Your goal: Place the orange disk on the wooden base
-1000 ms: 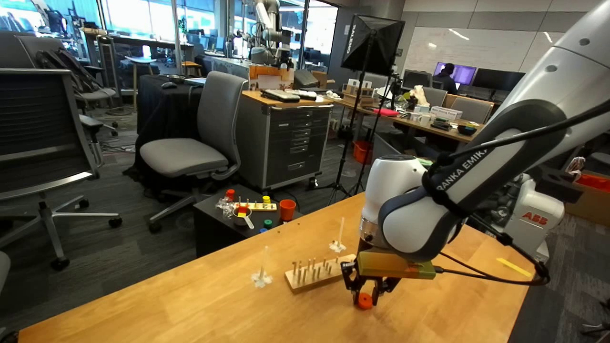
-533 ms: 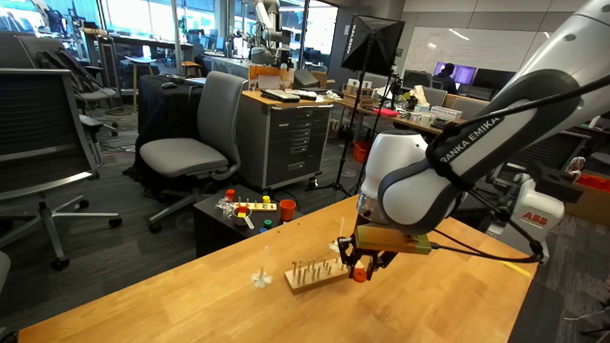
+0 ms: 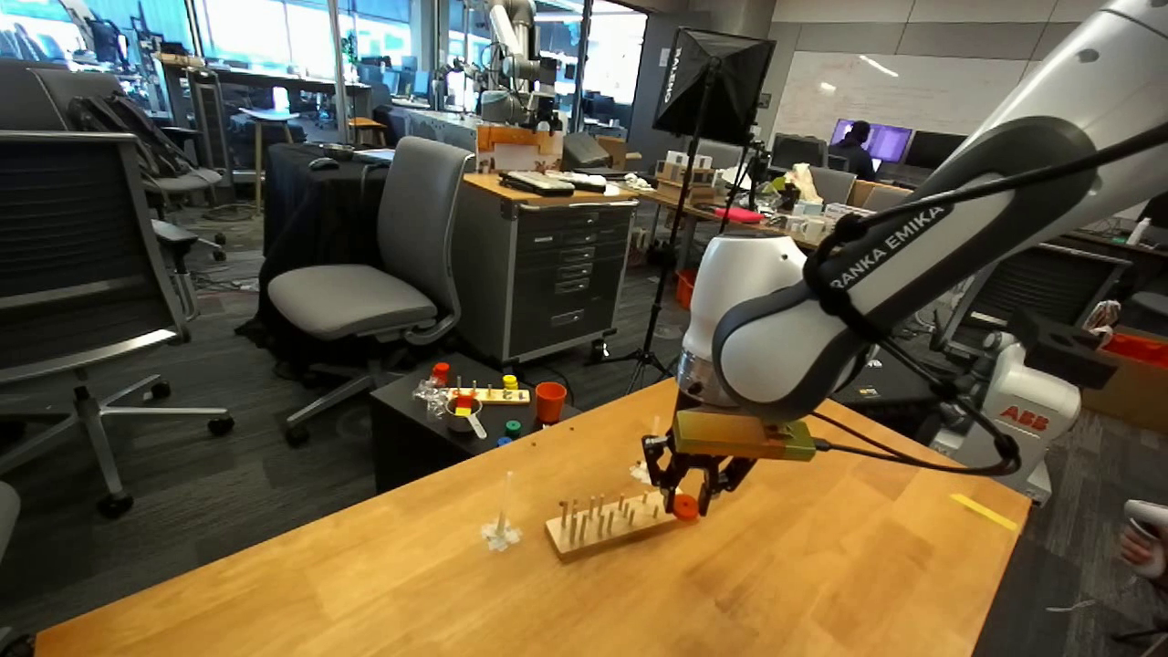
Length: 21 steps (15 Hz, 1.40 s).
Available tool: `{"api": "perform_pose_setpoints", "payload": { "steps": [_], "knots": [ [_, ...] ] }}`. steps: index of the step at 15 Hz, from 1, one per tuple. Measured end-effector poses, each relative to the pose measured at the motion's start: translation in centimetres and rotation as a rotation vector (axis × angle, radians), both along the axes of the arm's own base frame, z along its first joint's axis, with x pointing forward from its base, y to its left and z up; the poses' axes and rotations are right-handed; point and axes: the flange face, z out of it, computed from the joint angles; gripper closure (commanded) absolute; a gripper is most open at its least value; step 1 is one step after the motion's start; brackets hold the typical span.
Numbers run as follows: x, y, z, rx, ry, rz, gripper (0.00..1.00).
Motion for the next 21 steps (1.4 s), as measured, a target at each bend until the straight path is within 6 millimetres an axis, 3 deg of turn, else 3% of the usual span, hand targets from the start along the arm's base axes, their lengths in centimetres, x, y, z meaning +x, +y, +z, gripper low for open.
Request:
{"api": "perform_pose_setpoints", "payload": {
  "steps": [9, 21],
  "knots": [
    [2.5, -0.2, -0.3, -0.025, -0.01, 0.022, 0.82],
    [4.1, 0.4, -3.1, -0.03, -0.003, 0.032, 0.82]
  ]
}}
